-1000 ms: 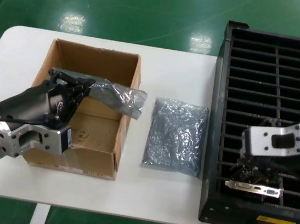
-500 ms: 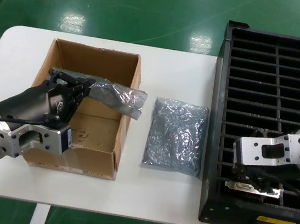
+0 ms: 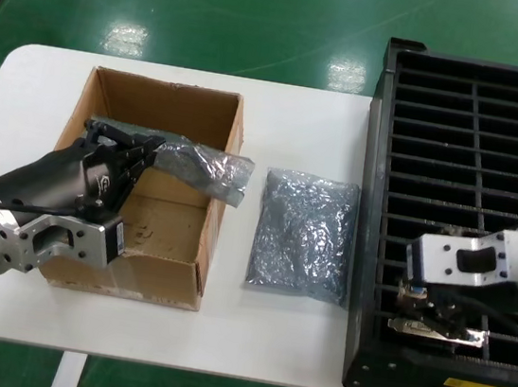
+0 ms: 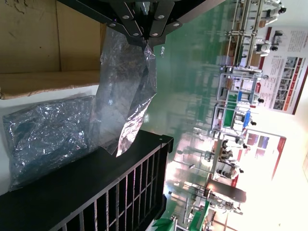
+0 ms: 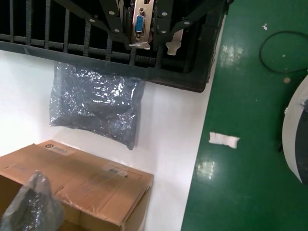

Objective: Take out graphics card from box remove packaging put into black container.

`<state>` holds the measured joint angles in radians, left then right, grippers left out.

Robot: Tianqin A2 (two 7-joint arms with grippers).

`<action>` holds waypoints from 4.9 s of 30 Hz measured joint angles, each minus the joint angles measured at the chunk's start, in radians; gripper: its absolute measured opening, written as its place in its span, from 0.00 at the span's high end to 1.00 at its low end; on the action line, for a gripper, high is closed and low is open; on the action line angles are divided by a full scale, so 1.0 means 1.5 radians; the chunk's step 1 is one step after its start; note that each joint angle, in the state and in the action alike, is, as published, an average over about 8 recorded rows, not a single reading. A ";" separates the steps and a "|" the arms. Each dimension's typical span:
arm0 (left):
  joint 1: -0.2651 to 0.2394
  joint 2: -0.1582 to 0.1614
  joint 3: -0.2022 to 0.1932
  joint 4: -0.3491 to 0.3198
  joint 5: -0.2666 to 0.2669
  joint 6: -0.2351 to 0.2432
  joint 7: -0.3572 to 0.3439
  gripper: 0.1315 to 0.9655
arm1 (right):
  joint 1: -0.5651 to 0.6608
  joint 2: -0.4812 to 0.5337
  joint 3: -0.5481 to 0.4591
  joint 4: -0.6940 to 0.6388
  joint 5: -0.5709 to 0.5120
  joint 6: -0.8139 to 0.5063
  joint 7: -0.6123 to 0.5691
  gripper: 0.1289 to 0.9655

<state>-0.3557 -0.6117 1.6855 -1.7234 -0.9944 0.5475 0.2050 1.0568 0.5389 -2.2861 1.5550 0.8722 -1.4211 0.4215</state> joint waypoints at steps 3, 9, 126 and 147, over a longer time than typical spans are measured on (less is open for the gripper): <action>0.000 0.000 0.000 0.000 0.000 0.000 0.000 0.99 | 0.004 0.006 0.009 0.004 0.013 -0.005 0.001 0.89; 0.000 0.000 0.000 0.000 0.000 0.000 0.000 0.99 | 0.011 0.025 0.032 0.026 0.040 -0.016 0.008 0.82; -0.247 0.308 -0.123 0.051 0.373 0.212 -0.777 0.43 | -0.224 0.056 0.394 -0.094 0.325 0.319 -0.026 0.00; -0.130 0.281 -0.107 0.045 0.186 0.068 -0.618 0.04 | -0.331 0.008 0.408 -0.066 0.391 0.459 -0.083 0.00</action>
<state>-0.5512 -0.1907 1.5249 -1.6562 -0.7152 0.6499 -0.7224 0.5603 0.5507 -1.6739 1.4560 1.4580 -0.7327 0.2972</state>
